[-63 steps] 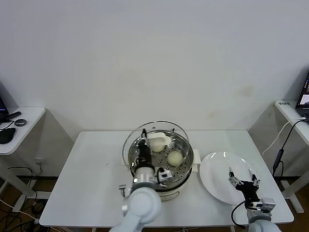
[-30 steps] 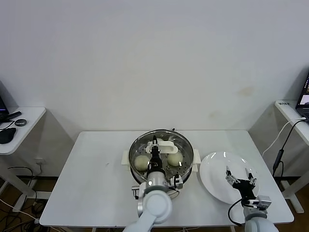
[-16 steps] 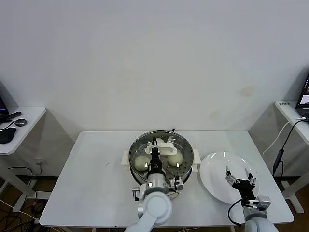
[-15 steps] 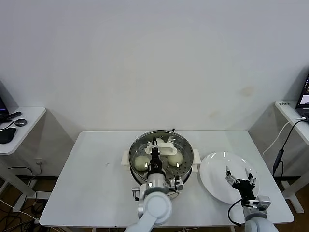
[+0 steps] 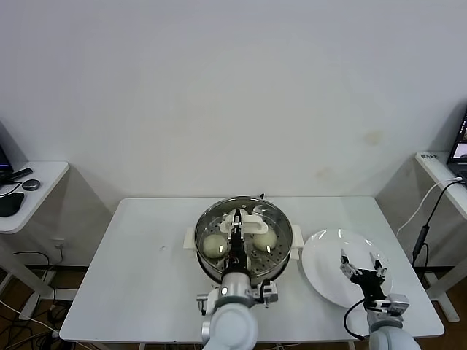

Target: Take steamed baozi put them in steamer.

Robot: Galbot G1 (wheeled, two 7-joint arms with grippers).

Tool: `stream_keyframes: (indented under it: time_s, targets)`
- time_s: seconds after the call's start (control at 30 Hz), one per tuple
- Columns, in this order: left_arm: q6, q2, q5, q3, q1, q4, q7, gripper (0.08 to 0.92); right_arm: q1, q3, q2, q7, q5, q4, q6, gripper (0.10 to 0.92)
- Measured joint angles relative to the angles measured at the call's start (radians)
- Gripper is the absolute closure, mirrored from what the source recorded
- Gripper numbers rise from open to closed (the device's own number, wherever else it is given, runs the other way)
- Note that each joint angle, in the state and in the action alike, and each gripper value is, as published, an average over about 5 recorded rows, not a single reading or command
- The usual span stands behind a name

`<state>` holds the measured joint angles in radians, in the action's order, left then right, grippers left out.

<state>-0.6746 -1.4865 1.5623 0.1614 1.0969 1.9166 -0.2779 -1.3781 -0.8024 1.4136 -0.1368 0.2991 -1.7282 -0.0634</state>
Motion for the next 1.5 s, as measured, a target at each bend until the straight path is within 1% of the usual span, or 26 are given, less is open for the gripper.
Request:
stream_keyframes:
  time_s: [0.3,0.4,0.47,0.57,0.67,0.73,0.83,1.0,1.17,1.33,1.5]
  targets:
    - [0.007,0.059,-0.058,-0.010,0.101,0.191,0.004,0.268,-0.013,0.000,-0.003,0.001,0.012,-0.017,-0.019,0.203]
    - [0.015,0.077,-0.082,-0.023,0.146,0.257,0.023,0.202,-0.024,0.005,-0.009,-0.006,0.013,-0.032,-0.024,0.203]
    - [0.023,0.089,-0.104,-0.041,0.181,0.301,0.040,0.184,-0.034,0.008,-0.012,-0.013,0.008,-0.044,-0.023,0.203]
    - [0.041,0.109,-0.162,-0.083,0.237,0.356,0.076,0.178,-0.054,0.016,-0.014,-0.025,-0.004,-0.065,-0.022,0.203]
    - [0.070,0.128,-0.265,-0.148,0.292,0.392,0.130,0.177,-0.077,0.030,-0.016,-0.035,-0.015,-0.093,-0.026,0.203]
    - [0.106,0.135,-0.360,-0.210,0.325,0.404,0.164,0.177,-0.092,0.040,-0.017,-0.039,-0.022,-0.111,-0.029,0.203]
    - [0.191,0.139,-0.540,-0.324,0.366,0.404,0.197,0.177,-0.116,0.054,-0.019,-0.044,-0.031,-0.134,-0.029,0.203]
    - [0.356,0.129,-0.869,-0.519,0.422,0.353,0.215,0.177,-0.151,0.069,-0.022,-0.052,-0.047,-0.153,-0.020,0.203]
    - [0.473,0.107,-1.146,-0.665,0.468,0.280,0.213,0.177,-0.182,0.083,-0.020,-0.053,-0.058,-0.167,-0.008,0.203]
    - [0.538,0.080,-1.338,-0.742,0.511,0.220,0.225,0.177,-0.205,0.084,-0.013,-0.052,-0.080,-0.179,0.001,0.203]
    - [0.564,0.062,-1.441,-0.771,0.556,0.194,0.239,0.177,-0.233,0.082,-0.012,-0.052,-0.108,-0.201,-0.012,0.203]
